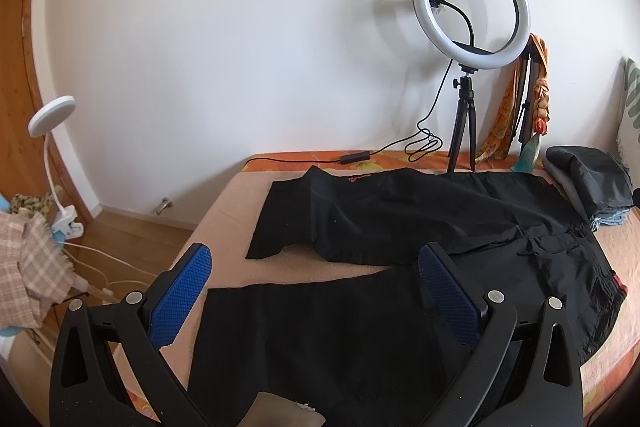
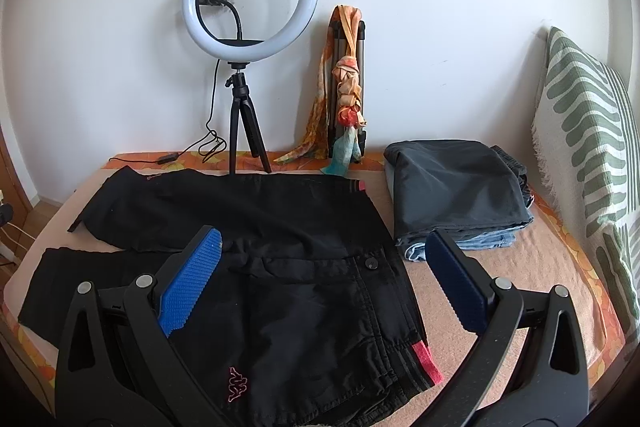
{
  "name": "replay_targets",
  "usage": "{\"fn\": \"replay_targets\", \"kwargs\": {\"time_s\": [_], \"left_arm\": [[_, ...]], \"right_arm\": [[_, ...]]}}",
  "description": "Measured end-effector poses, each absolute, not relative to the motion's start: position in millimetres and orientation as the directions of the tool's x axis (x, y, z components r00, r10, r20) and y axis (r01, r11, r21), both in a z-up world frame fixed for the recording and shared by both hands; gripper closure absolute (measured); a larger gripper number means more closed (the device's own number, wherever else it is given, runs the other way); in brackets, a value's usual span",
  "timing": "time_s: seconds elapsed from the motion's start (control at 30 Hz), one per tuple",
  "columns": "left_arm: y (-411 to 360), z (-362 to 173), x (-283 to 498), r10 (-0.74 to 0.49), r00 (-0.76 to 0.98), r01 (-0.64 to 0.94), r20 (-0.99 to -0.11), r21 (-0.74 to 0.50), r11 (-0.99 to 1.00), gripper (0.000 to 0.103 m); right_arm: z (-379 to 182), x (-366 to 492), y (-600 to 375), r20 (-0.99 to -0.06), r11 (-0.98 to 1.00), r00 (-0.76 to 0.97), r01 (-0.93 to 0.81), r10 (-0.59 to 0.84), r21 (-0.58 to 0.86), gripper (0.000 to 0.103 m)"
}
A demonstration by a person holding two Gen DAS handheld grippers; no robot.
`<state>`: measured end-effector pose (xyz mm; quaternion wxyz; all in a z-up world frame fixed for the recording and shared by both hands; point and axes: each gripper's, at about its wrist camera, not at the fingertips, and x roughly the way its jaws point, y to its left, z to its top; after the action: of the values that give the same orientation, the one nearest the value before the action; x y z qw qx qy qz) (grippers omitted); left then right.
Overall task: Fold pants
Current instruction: 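Lower both tools toward the trouser waistband and leg edges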
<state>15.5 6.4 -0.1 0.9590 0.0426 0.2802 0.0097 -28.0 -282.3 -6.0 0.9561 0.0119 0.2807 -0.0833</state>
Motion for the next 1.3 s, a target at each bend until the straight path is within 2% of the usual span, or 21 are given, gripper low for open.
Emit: {"fn": "replay_targets", "kwargs": {"time_s": [0.37,0.5,0.6,0.93,1.07,1.23,1.3], "left_arm": [[22,-17,47,0.0,0.804,0.033,-0.595,0.044,0.998,0.0],[32,-21,63,-0.061,0.792,0.057,-0.607,-0.026,0.998,0.0],[36,-22,77,-0.054,0.776,0.058,-0.628,-0.015,0.998,0.0],[61,-10,134,-0.051,0.736,0.05,-0.675,-0.021,0.999,0.014],[65,-13,164,-0.079,0.711,0.047,-0.699,-0.064,0.997,0.016],[55,-27,192,-0.075,0.687,0.072,-0.722,-0.035,0.997,0.017],[52,-33,203,-0.075,0.678,0.074,-0.731,-0.033,0.997,0.017]], "right_arm": [[-7,9,-295,-0.565,0.994,0.823,0.101,-0.057,0.048,0.0],[-11,28,-305,-0.578,0.995,0.815,0.042,0.021,0.095,0.0],[-17,42,-311,-0.599,0.993,0.797,-0.007,0.077,0.119,0.0],[-31,114,-320,-0.661,0.988,0.734,-0.134,0.153,0.079,0.0],[-38,156,-316,-0.697,0.975,0.692,-0.214,0.189,0.052,0.007],[-55,205,-304,-0.751,0.947,0.627,-0.321,0.209,-0.005,0.012],[-65,222,-300,-0.772,0.938,0.602,-0.346,0.203,-0.023,0.018]]}}
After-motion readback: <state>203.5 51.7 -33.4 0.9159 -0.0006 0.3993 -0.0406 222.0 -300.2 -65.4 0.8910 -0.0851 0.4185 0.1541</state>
